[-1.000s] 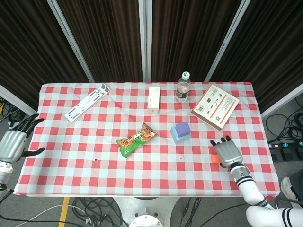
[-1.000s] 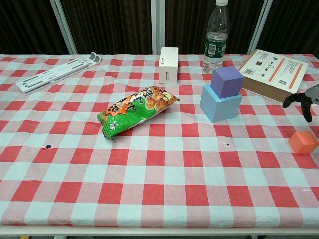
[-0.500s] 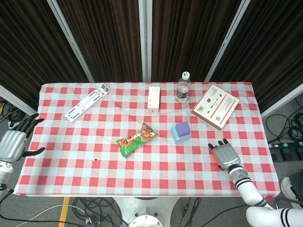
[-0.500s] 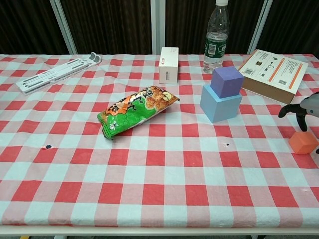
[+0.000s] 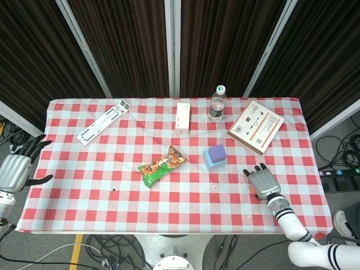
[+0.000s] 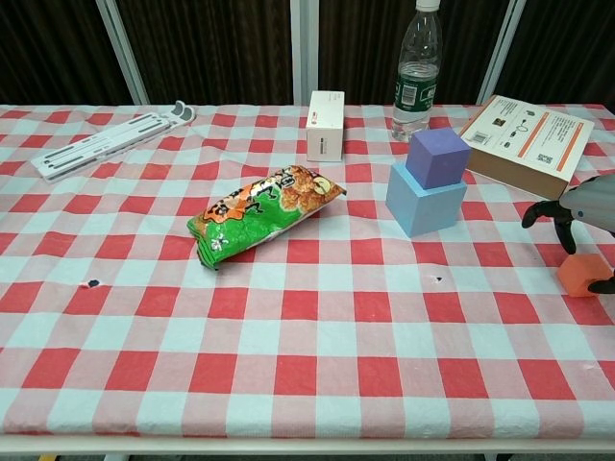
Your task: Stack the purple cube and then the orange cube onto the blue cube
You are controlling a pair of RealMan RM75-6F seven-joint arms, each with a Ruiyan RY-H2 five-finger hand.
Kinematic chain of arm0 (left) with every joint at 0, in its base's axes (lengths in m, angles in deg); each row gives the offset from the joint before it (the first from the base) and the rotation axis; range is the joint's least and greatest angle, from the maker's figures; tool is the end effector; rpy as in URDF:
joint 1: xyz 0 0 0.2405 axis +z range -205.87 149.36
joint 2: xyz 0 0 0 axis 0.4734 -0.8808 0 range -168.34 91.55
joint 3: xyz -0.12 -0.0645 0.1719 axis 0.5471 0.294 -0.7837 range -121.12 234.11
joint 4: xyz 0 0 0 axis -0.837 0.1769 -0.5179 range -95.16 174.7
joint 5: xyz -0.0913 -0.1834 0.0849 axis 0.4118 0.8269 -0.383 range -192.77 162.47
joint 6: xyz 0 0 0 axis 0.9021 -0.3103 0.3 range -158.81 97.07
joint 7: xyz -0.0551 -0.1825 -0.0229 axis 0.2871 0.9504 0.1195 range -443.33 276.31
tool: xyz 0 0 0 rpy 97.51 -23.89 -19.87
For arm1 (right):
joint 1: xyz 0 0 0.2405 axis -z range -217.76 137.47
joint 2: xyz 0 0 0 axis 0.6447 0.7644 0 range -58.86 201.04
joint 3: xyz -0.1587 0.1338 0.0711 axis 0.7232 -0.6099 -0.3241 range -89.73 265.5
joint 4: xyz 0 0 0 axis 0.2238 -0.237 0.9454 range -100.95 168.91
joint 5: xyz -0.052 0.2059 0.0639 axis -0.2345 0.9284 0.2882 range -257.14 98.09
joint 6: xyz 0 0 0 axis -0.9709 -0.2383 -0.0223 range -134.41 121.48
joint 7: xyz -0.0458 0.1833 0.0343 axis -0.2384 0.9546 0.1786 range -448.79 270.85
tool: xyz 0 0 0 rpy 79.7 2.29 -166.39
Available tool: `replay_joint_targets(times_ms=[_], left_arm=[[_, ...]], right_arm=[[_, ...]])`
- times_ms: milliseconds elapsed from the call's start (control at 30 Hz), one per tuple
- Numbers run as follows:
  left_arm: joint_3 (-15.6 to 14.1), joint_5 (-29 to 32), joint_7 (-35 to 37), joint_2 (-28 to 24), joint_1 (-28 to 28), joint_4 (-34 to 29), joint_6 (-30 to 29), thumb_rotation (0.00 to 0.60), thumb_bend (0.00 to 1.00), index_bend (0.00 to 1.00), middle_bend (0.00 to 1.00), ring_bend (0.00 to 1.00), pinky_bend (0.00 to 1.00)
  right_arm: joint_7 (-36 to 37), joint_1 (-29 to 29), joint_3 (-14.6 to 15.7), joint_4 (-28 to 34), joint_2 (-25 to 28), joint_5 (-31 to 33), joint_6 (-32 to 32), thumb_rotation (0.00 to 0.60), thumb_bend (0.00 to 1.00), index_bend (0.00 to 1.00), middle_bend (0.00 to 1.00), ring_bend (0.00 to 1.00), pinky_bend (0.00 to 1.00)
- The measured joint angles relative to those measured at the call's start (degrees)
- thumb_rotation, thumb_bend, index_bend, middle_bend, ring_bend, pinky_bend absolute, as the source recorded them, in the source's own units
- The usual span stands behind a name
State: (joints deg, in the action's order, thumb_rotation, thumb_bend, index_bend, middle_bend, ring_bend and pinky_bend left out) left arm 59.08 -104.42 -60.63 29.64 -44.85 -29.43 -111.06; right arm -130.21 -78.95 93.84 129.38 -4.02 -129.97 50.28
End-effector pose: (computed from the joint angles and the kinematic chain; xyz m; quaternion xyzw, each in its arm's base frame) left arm -0.3020 0.2984 0.1455 -0.6360 -0.3648 -0.4390 0.5193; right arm -0.2327 -0.3005 -0.0195 0.8053 -0.3298 0.1158 0.4789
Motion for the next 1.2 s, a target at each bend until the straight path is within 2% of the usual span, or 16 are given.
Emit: replay_joint_targets(times_ms=[233,600,833,1033,1200], left_arm=[[0.07,0.38,0.13,0.01,0.03,0.21,0.26,0.600,0.09,0.22,0.17,0.17,0.35],[0.10,0.36,0.14,0.16,-0.08,0.41,0.32,0.600,0.09,0.22,0.17,0.17,0.35],[0.07,0.46,0.14,0.02,-0.09,0.22,0.55,0.600,0.09,0.22,0.17,0.17,0.35],[0.06,0.36,0.00,0.02,-0.28,0.03,0.73,0.600,0.09,0.22,0.17,0.17,0.35],[0.29,0.53,-0.12,-0.35,-0.40,-0.34,0.75,0.600,0.09,0.22,0.17,0.17,0.35]], right_arm=[[-0.28,0.13,-0.16,-0.77,-0.42,0.70,-0.75,0.600,0.12,0.18,0.43,0.18,0.14],[0.00,0.57,-0.68,-1.23,-0.78,0.09,-0.49,0.600,0.14,0.20,0.49,0.22,0.14],[0.15,0.73,-1.05,-0.66,-0.24,-0.20,-0.30,0.600,0.15,0.20,0.49,0.22,0.14],[0.34,0.61,-1.84,1.68,1.89,-0.57,0.36,0.600,0.15,0.20,0.49,0.22,0.14],[0.75,-0.39,-4.04,6.97,6.25,-0.84,1.11,0.600,0.15,0.20,0.49,0.22,0.14]])
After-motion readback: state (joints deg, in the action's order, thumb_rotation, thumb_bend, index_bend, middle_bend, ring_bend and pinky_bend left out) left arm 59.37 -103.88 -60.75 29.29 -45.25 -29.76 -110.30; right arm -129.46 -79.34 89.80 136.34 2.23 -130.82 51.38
